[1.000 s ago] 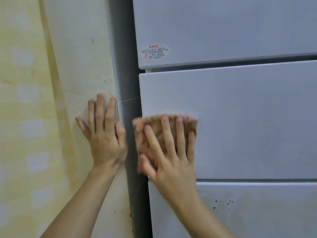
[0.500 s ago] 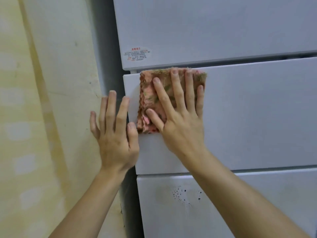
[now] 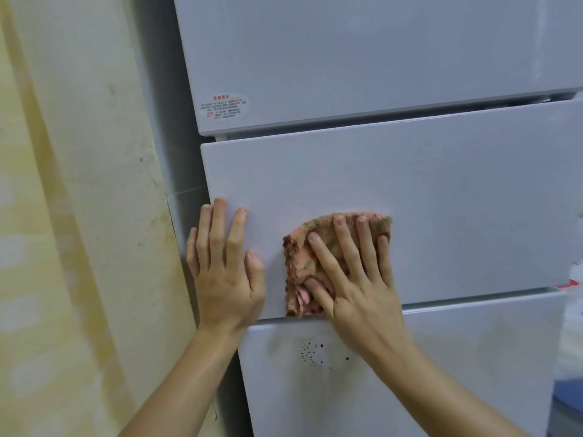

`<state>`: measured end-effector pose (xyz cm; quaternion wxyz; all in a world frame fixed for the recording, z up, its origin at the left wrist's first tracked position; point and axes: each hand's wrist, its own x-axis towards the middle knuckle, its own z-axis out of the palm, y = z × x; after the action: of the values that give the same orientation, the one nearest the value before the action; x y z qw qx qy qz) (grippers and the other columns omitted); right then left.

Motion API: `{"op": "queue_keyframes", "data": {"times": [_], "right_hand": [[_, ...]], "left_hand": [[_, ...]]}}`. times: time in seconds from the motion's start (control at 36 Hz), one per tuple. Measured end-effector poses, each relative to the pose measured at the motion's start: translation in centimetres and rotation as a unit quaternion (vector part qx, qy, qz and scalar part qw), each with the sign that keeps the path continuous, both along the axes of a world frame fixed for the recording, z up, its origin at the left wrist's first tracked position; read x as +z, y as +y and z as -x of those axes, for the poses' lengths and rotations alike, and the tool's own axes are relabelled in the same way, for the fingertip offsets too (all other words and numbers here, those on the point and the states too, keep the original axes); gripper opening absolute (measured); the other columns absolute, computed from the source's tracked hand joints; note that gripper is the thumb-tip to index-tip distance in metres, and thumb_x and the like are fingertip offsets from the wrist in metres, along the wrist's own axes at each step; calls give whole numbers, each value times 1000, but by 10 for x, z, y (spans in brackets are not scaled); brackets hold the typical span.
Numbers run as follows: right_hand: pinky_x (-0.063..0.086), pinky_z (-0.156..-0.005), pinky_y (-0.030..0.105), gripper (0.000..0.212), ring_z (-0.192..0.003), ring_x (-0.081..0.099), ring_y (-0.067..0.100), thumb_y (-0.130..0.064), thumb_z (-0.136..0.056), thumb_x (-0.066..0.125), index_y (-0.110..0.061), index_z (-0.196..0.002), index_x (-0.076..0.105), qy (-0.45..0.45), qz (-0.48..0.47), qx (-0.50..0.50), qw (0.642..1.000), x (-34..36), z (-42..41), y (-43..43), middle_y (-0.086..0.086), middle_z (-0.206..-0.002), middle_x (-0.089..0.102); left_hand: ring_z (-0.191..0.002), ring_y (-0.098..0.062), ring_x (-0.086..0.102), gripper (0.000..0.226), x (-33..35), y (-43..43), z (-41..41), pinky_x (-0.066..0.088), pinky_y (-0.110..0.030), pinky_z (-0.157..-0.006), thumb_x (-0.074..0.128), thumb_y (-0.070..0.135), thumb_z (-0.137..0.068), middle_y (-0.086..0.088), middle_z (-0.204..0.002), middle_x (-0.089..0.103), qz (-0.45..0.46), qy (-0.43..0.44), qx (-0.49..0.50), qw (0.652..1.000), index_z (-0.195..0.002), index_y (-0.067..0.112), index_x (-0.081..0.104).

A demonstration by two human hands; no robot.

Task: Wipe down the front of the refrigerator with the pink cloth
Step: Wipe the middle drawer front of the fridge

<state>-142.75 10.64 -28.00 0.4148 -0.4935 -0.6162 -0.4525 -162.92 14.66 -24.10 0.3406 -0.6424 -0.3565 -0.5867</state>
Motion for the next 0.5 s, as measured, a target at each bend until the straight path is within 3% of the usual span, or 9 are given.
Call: {"op": "queue_keyframes", "data": {"times": [0.22, 0.36, 0.5], "right_hand": [[15, -129, 57, 59, -158, 18, 42, -53, -110, 38, -25, -162, 37, 92, -87, 6, 992, 119, -4, 12, 18, -170, 25], [12, -130, 56, 52, -159, 15, 42, -41, -114, 36, -24, -163, 35, 98, -88, 5, 991, 90, -5, 10, 19, -170, 23], [9, -130, 56, 54, -160, 8, 43, -35, -111, 42, -24, -163, 32, 65, -35, 32, 997, -1, -22, 1, 19, -172, 16]], "left_hand": [[-158, -37, 25, 62, 17, -8, -24, 18, -52, -130, 54, 4, -88, -18, -166, 34, -27, 1, -18, 999, -150, 6, 52], [-158, -39, 24, 60, 18, -7, -32, 16, -53, -130, 57, 21, -94, -19, -166, 35, -18, 15, -21, 1000, -151, 5, 51], [-158, -38, 23, 60, 16, -7, -33, 13, -52, -131, 55, 24, -96, -20, -166, 34, -17, 14, -16, 1000, -152, 5, 49]]}}
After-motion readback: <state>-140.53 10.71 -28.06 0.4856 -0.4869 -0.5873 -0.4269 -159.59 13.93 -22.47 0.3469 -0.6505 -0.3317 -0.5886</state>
